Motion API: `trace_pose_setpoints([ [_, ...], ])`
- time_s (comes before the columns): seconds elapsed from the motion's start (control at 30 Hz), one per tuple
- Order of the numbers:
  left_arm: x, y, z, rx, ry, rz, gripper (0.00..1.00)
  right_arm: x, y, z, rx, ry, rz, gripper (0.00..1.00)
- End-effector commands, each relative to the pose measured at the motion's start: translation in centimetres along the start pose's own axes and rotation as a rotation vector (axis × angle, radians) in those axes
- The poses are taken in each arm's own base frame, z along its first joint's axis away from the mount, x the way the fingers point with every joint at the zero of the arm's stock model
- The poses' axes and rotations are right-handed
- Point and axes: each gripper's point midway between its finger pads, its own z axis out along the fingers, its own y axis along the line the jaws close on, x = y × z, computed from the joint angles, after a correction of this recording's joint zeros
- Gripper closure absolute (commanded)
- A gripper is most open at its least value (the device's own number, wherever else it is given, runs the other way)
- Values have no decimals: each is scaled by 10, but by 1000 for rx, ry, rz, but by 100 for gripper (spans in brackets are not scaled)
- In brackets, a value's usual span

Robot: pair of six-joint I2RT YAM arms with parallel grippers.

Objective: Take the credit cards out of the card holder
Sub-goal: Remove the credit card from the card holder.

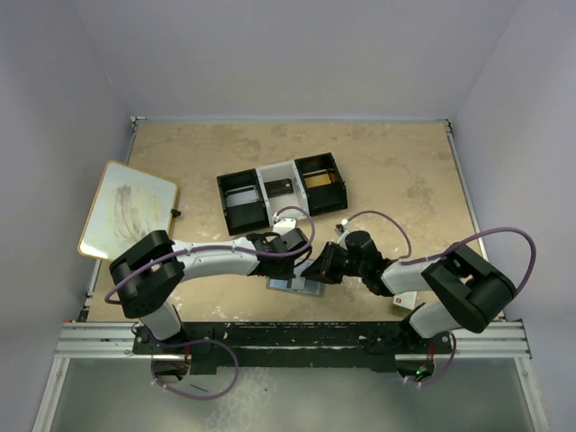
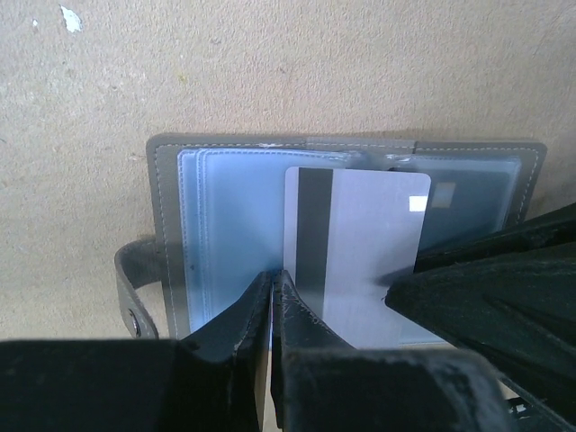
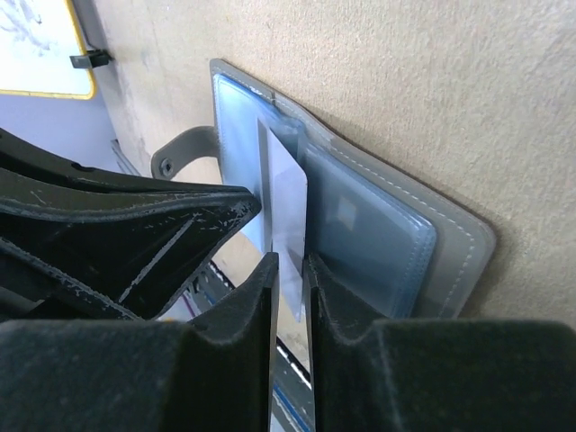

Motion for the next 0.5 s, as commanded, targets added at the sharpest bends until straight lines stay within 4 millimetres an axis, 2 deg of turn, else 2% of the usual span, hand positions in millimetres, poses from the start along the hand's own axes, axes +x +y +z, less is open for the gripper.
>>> trace_pose_setpoints([
  [0.0, 5, 2, 2, 12, -4, -15, 100, -6, 18, 3, -81, -12, -25, 78],
  [0.1, 6, 5, 1, 8, -8, -21, 100, -13, 18, 2, -85, -62, 29, 78],
  [0.27, 5, 5, 1, 17, -16, -35, 100, -10, 21, -6, -128, -74, 17, 69],
  [0.47, 5, 1, 1, 32, -16, -42, 100, -6, 26, -1, -188, -58, 9, 70],
])
